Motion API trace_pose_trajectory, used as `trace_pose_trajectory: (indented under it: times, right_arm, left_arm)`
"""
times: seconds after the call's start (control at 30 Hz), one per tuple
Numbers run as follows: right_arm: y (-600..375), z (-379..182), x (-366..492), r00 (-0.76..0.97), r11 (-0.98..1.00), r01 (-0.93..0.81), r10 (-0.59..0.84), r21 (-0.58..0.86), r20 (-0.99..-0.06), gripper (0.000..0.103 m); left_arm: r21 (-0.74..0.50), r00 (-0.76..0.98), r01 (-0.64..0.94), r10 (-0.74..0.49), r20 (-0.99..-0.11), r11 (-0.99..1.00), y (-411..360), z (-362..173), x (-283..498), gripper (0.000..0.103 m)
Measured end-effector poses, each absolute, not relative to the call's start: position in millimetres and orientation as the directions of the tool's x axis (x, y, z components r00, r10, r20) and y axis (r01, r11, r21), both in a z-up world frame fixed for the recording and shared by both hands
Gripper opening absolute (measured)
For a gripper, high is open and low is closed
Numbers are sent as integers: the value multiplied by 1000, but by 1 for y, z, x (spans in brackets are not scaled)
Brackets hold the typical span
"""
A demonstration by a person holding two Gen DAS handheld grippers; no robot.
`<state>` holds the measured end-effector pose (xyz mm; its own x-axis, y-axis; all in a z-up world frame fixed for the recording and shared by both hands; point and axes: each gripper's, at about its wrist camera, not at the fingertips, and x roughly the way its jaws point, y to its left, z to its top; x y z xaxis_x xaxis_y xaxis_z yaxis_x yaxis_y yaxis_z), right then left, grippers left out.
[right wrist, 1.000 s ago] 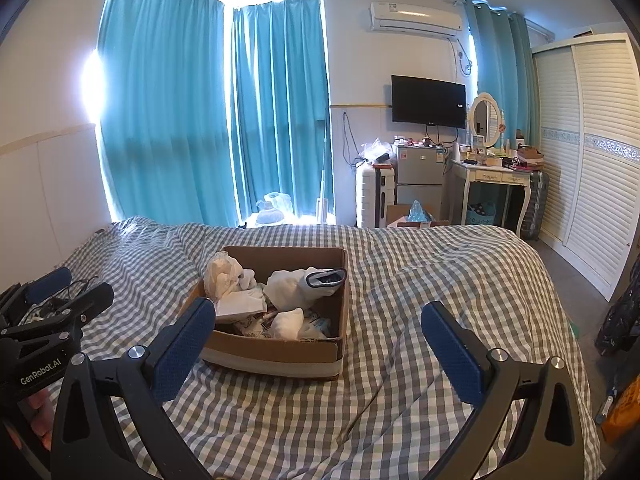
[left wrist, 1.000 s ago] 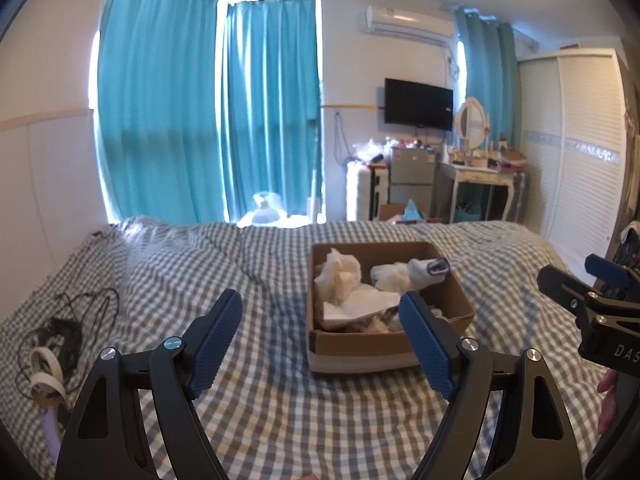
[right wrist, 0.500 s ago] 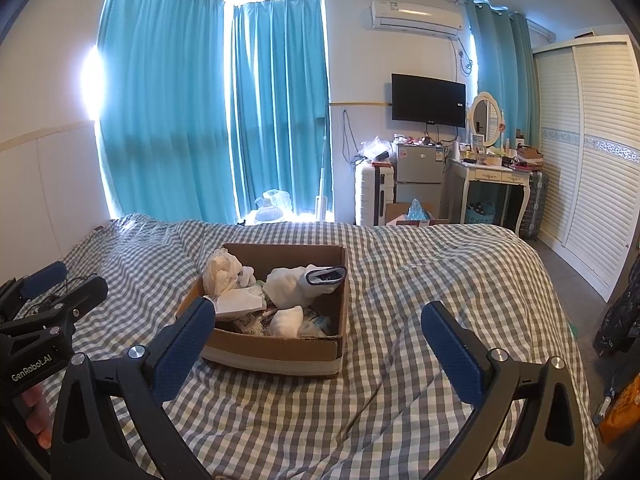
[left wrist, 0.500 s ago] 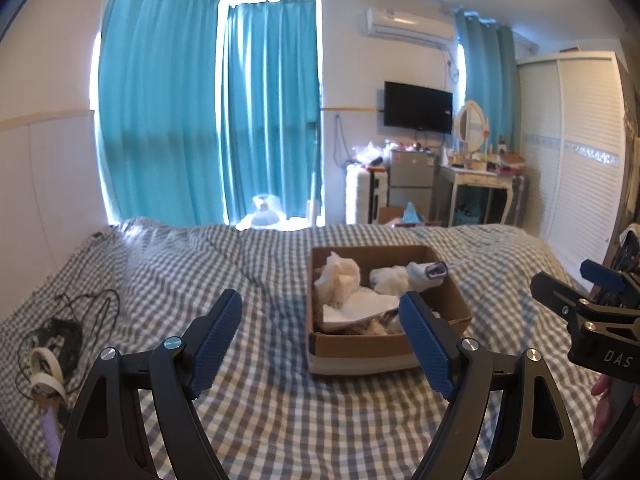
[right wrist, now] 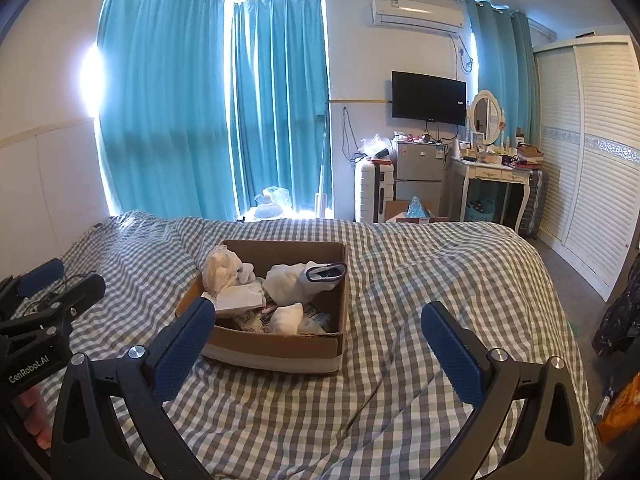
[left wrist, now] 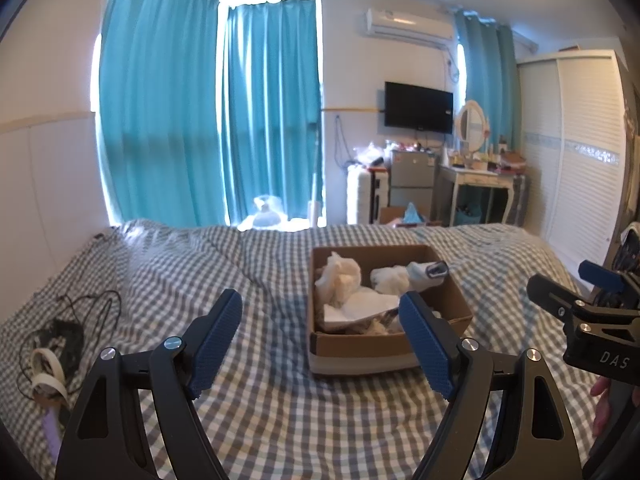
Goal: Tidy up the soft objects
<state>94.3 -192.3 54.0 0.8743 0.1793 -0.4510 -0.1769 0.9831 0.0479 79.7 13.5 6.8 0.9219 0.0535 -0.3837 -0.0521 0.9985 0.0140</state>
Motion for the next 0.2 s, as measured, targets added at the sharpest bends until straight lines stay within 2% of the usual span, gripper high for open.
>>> trace_pose_trajectory:
  times: [0.2]
  right_arm:
    - [-193, 53, 95, 873, 983, -175, 179, 50, -454, 103]
  left_arm:
    - [11, 921, -44, 45, -387, 999, 13, 6, 78, 82]
